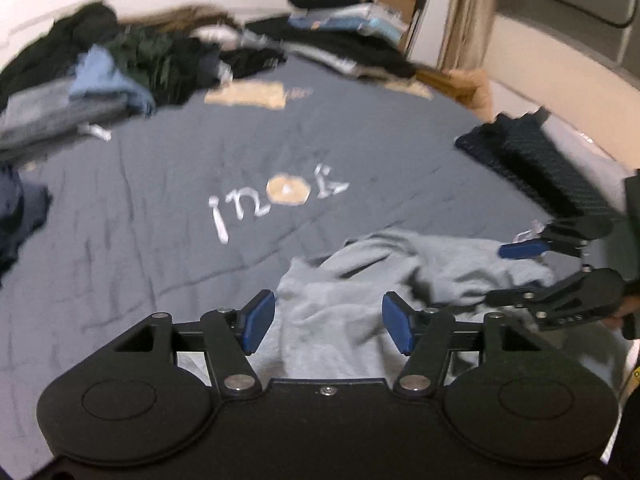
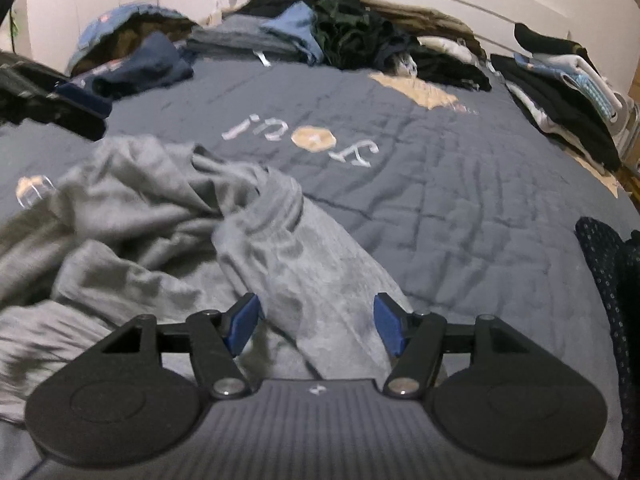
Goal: Fold clothes
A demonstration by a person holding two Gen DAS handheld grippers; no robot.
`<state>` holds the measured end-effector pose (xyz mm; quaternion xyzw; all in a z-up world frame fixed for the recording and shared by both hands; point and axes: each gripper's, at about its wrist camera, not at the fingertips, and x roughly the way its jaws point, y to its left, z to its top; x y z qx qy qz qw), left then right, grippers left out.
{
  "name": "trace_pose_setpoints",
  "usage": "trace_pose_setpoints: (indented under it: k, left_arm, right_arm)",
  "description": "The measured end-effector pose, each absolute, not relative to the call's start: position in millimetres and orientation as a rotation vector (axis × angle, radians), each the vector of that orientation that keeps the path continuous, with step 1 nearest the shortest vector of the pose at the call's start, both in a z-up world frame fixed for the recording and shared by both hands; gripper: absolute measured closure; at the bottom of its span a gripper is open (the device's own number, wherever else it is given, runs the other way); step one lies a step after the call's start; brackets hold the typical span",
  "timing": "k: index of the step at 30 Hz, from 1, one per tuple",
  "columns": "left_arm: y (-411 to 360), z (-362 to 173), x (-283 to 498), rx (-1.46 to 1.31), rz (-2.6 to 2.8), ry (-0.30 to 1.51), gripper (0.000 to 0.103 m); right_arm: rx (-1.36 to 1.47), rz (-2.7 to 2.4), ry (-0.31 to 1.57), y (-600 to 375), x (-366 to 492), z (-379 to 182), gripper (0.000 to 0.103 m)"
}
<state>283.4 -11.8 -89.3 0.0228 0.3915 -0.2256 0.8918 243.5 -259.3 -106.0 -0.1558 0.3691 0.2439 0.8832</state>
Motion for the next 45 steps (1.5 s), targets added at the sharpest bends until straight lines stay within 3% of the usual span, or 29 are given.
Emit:
trace_pose_setpoints:
  k: [2, 4, 6, 7, 8, 10, 11, 14, 25, 45]
  left_arm:
    - [-12, -102, 297, 0.04, -0.454, 0.855, 0.044]
    - [-13, -116, 298, 0.048, -0.452, 0.898, 0.033]
    - [-12, -131, 301, 0.036, -0.439, 0.941, 0.03]
    - [-11, -132, 297, 0.029, -0.452, 0.928, 0.032]
    - [-9, -133, 294, 0.021, -0.465, 0.914, 0.036]
    - [-8, -133, 287, 0.009, -0.507, 0.89, 0.083]
    - [-8, -129, 285, 0.018, -0.51, 0.876, 0.088]
    - [-7, -114, 278, 0.048, -0.521, 0.828, 0.096]
    - [19, 7, 220, 0.167, -0.499, 0.628, 0.099]
    - [58, 272, 47, 0.369, -0.356, 0.155, 0.1]
  right_arm:
    - [-0.326, 0.5, 0.771, -257, 245, -111, 0.04]
    - [-0.325, 0.489, 0.768, -254, 247, -115, 0.041]
    - [-0.312, 0.47, 0.767, -251, 249, -119, 0.046]
    - [-0.3, 0.467, 0.778, -250, 250, -121, 0.056]
    - [-0.287, 0.465, 0.791, -249, 251, -123, 0.073]
    - [-0.264, 0.45, 0.794, -249, 253, -123, 0.089]
    - [-0.25, 0.437, 0.789, -250, 254, -121, 0.095]
    - [-0.131, 0.424, 0.767, -264, 258, -106, 0.097]
    - [0.285, 0.502, 0.506, -326, 231, 0, 0.098]
    - [0.19, 0.63, 0.093, -325, 114, 274, 0.098]
